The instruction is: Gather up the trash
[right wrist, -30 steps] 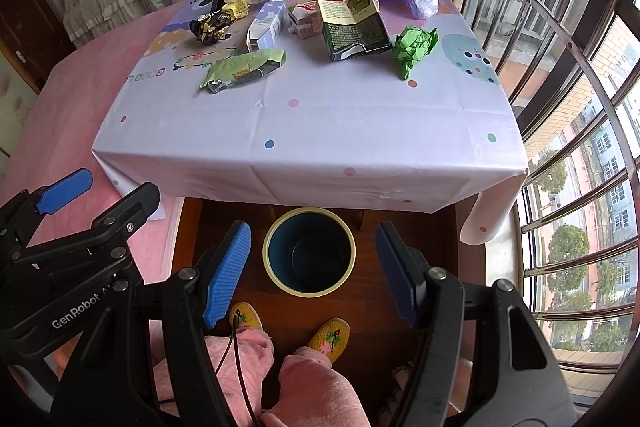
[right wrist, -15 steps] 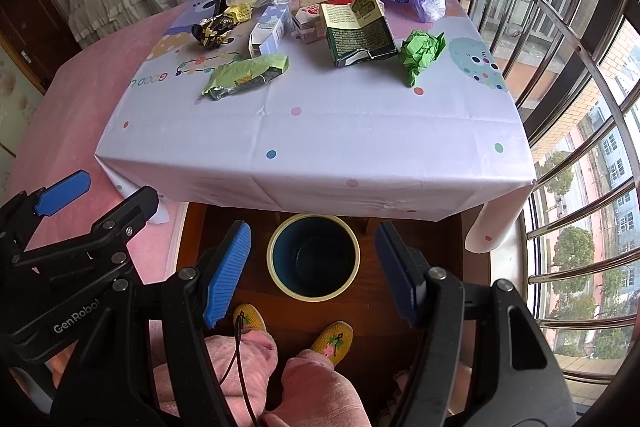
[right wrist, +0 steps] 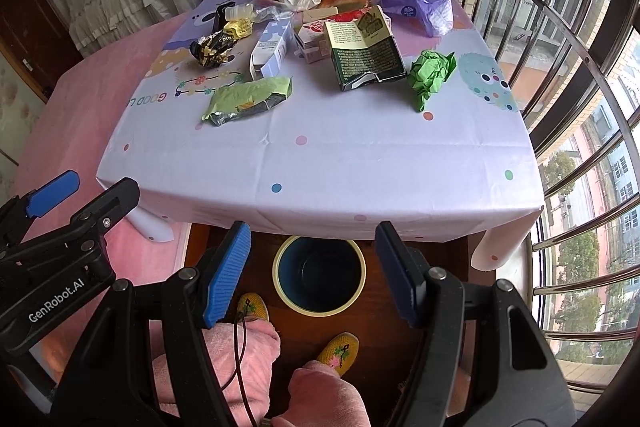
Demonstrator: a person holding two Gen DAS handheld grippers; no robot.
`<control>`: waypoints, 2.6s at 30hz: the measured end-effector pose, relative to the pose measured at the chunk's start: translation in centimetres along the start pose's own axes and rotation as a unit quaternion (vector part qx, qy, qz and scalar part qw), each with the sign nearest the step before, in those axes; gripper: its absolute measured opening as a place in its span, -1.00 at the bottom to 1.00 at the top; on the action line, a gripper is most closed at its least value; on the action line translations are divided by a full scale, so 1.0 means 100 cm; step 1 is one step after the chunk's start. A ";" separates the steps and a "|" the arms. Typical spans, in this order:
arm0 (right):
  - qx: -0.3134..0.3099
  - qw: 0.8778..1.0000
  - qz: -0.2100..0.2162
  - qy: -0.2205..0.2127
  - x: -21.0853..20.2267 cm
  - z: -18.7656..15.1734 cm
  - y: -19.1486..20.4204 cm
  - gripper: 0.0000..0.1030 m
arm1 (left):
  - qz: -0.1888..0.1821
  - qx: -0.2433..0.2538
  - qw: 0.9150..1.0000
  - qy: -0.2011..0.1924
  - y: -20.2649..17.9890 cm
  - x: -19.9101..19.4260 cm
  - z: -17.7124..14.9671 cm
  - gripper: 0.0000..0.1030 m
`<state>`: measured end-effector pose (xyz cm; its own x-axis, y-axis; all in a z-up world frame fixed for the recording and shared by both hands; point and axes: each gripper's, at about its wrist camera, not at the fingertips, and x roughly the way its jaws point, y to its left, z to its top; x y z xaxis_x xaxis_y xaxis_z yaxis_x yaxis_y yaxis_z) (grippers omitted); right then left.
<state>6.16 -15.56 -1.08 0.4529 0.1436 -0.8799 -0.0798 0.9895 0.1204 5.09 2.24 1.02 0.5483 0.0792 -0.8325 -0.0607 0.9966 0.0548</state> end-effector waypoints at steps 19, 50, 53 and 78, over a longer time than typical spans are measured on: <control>0.152 0.987 -0.017 0.055 0.113 0.096 0.045 0.21 | -0.026 0.117 0.992 0.036 0.085 0.124 0.148 0.57; 0.287 0.954 -0.082 0.042 0.226 0.161 0.069 0.00 | -0.167 0.215 0.950 0.150 0.066 0.264 0.253 0.52; 0.286 0.954 -0.081 0.045 0.227 0.161 0.069 -0.43 | -0.162 0.229 0.947 0.157 0.055 0.276 0.255 0.52; 0.188 0.981 -0.020 0.046 0.141 0.151 0.049 -0.80 | -0.181 0.155 0.959 0.157 0.088 0.253 0.227 -0.02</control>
<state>25.57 -8.40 -5.94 0.3657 0.1196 -0.9230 0.2780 0.9324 0.2309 37.32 13.48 -7.05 0.2066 -0.2337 -0.9501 0.3635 0.9199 -0.1472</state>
